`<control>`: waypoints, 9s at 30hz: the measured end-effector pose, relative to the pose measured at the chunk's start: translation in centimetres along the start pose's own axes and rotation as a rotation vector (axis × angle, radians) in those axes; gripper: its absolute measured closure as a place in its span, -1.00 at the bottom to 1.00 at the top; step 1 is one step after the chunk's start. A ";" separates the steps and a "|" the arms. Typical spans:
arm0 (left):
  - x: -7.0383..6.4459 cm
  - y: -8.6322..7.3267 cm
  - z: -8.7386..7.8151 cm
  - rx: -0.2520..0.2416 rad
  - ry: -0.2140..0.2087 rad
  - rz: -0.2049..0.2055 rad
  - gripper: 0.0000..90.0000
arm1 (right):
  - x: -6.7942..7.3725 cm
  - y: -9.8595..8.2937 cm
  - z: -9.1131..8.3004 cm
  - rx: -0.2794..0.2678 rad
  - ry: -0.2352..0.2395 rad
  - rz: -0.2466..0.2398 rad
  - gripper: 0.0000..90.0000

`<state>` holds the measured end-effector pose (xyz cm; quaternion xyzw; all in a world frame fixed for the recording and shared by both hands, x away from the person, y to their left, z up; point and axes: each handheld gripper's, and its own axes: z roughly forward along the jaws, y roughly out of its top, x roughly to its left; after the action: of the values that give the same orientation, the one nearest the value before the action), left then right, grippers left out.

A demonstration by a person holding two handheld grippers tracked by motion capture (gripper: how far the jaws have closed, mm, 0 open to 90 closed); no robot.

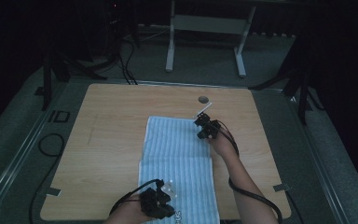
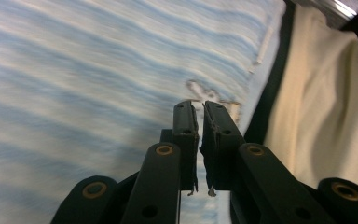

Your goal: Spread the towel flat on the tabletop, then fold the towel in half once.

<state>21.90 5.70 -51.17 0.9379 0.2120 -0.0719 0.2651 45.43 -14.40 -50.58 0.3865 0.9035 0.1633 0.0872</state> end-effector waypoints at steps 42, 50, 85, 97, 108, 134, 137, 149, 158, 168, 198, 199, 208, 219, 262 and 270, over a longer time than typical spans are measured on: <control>9.3 -0.1 -2.0 -0.040 0.211 -0.224 0.58 | 2.9 -5.6 -1.6 -0.056 0.027 -0.014 0.89; 10.0 -0.3 -0.9 -0.026 0.204 -0.237 0.58 | 2.8 -6.5 -0.5 -0.045 0.029 0.001 0.89; 12.3 6.8 2.3 -0.031 0.179 -0.205 0.52 | -5.6 -8.2 -1.1 -0.012 -0.050 0.180 0.87; 12.5 7.4 0.2 -0.043 0.232 -0.233 0.26 | -5.6 -8.4 -2.5 -0.031 -0.065 0.189 0.63; 17.7 7.9 -1.6 -0.121 0.382 -0.437 0.10 | -7.8 -7.7 -3.0 -0.016 -0.075 0.284 0.35; 19.4 9.0 1.5 -0.122 0.368 -0.459 0.95 | -7.7 -6.5 -0.7 0.049 -0.084 0.258 0.93; 19.1 8.9 0.6 -0.167 0.341 -0.460 0.95 | -7.6 -6.5 -1.4 0.030 -0.084 0.248 0.93; 16.7 7.3 -4.8 -0.254 0.296 -0.395 0.95 | -5.9 -8.7 -7.9 -0.139 0.010 0.192 0.93; 11.9 4.8 -5.0 -0.234 0.261 -0.298 0.94 | -2.9 -12.2 -9.1 -0.173 0.033 0.103 0.93; 9.3 2.1 -2.2 -0.142 0.193 -0.283 0.81 | -0.2 -16.1 -7.3 -0.131 0.081 0.071 0.73; 12.4 4.3 0.8 -0.096 0.278 -0.285 0.50 | 0.0 -11.7 -3.0 -0.030 0.074 0.058 0.61; 12.7 4.4 0.8 -0.096 0.283 -0.286 0.50 | -0.2 -11.4 -2.9 -0.028 0.074 0.059 0.61; 15.0 5.5 0.5 -0.074 0.326 -0.314 0.50 | -1.5 -9.1 -2.0 -0.008 0.084 0.091 0.60; 16.4 5.6 -1.8 -0.109 0.357 -0.369 0.40 | -2.3 -7.2 -3.9 -0.028 0.062 0.080 0.53; 23.1 8.7 0.0 -0.170 0.380 -0.480 0.93 | -7.2 -2.7 0.4 0.031 -0.069 0.243 0.97; 21.5 9.2 -4.0 -0.255 0.377 -0.424 0.94 | -7.3 -2.7 -3.0 -0.041 -0.094 0.209 0.97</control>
<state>45.34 8.49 -48.84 0.8285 0.4559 0.0767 0.3160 47.83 -22.13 -48.54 0.4840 0.8497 0.1715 0.1198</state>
